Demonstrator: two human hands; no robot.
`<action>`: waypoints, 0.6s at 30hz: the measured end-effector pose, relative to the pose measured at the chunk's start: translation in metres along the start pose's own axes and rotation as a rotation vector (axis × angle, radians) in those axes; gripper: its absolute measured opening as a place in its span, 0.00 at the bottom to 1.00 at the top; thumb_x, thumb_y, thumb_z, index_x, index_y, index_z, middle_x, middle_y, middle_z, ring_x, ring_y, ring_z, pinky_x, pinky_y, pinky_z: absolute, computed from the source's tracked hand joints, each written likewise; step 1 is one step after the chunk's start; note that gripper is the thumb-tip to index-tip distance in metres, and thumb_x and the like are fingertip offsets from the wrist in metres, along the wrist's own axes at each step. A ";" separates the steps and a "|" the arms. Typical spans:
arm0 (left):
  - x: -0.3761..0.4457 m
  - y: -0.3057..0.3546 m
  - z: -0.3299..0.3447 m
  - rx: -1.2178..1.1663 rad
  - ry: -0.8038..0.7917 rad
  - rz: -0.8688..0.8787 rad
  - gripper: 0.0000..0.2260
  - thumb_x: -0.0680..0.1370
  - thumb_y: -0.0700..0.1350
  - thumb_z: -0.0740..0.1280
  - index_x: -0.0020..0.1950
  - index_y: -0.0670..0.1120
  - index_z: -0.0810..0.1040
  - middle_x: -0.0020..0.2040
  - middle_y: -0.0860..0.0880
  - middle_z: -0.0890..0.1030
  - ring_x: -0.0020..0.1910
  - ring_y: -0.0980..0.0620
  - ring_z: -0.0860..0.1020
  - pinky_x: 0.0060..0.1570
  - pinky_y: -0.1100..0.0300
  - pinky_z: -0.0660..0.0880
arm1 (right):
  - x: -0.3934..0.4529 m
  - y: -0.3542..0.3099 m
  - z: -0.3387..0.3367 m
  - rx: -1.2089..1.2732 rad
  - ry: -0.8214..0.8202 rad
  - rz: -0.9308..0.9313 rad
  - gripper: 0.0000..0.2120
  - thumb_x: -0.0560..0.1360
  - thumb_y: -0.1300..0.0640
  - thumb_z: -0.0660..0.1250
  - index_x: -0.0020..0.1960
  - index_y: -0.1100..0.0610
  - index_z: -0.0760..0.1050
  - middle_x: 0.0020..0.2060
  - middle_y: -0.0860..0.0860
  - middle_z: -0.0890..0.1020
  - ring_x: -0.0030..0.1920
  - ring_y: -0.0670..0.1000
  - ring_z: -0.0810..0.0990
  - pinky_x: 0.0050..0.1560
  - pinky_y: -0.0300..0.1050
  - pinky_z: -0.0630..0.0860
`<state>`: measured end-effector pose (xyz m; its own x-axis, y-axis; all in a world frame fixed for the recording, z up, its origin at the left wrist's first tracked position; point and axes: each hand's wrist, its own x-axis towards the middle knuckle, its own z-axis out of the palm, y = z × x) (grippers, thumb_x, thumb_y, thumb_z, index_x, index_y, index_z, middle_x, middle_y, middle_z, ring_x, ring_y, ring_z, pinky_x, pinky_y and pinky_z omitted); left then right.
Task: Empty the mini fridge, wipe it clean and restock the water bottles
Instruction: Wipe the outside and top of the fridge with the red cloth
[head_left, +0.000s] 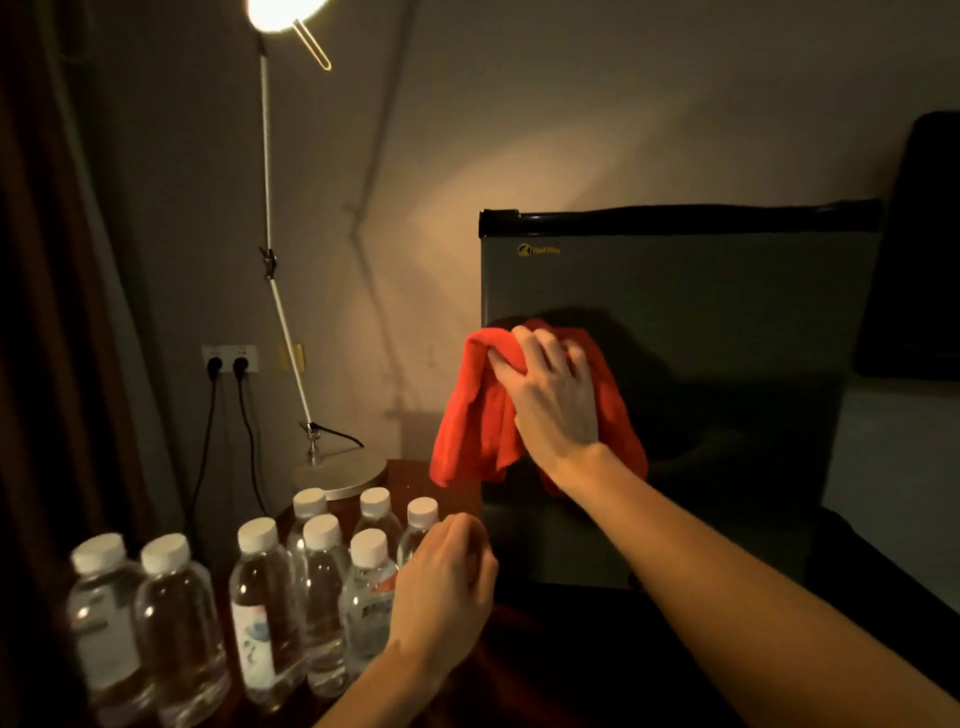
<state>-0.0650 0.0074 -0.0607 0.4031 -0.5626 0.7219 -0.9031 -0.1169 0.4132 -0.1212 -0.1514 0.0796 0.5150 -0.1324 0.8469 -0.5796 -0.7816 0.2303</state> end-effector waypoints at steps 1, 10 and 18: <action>0.002 0.000 -0.002 -0.003 -0.001 0.001 0.03 0.74 0.48 0.64 0.45 0.54 0.71 0.41 0.58 0.74 0.41 0.59 0.72 0.39 0.65 0.66 | -0.009 -0.002 0.005 -0.009 -0.032 -0.017 0.20 0.75 0.60 0.62 0.66 0.49 0.76 0.67 0.57 0.72 0.68 0.60 0.67 0.65 0.60 0.67; 0.026 0.022 0.013 -0.031 -0.110 0.026 0.10 0.77 0.51 0.64 0.57 0.53 0.73 0.53 0.58 0.74 0.53 0.57 0.75 0.47 0.62 0.71 | -0.113 0.045 0.009 -0.106 -0.310 -0.166 0.15 0.68 0.50 0.56 0.44 0.45 0.82 0.59 0.52 0.80 0.59 0.54 0.70 0.50 0.60 0.76; 0.026 0.059 0.026 -0.056 -0.158 0.036 0.15 0.77 0.49 0.66 0.64 0.50 0.73 0.61 0.56 0.73 0.59 0.55 0.75 0.52 0.60 0.73 | -0.140 0.121 -0.041 0.159 -0.206 0.313 0.27 0.65 0.63 0.59 0.62 0.51 0.79 0.65 0.58 0.74 0.60 0.64 0.72 0.59 0.61 0.73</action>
<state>-0.1118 -0.0354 -0.0319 0.3380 -0.6880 0.6422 -0.9052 -0.0509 0.4219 -0.2896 -0.2020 0.0085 0.4544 -0.4853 0.7470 -0.6315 -0.7669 -0.1141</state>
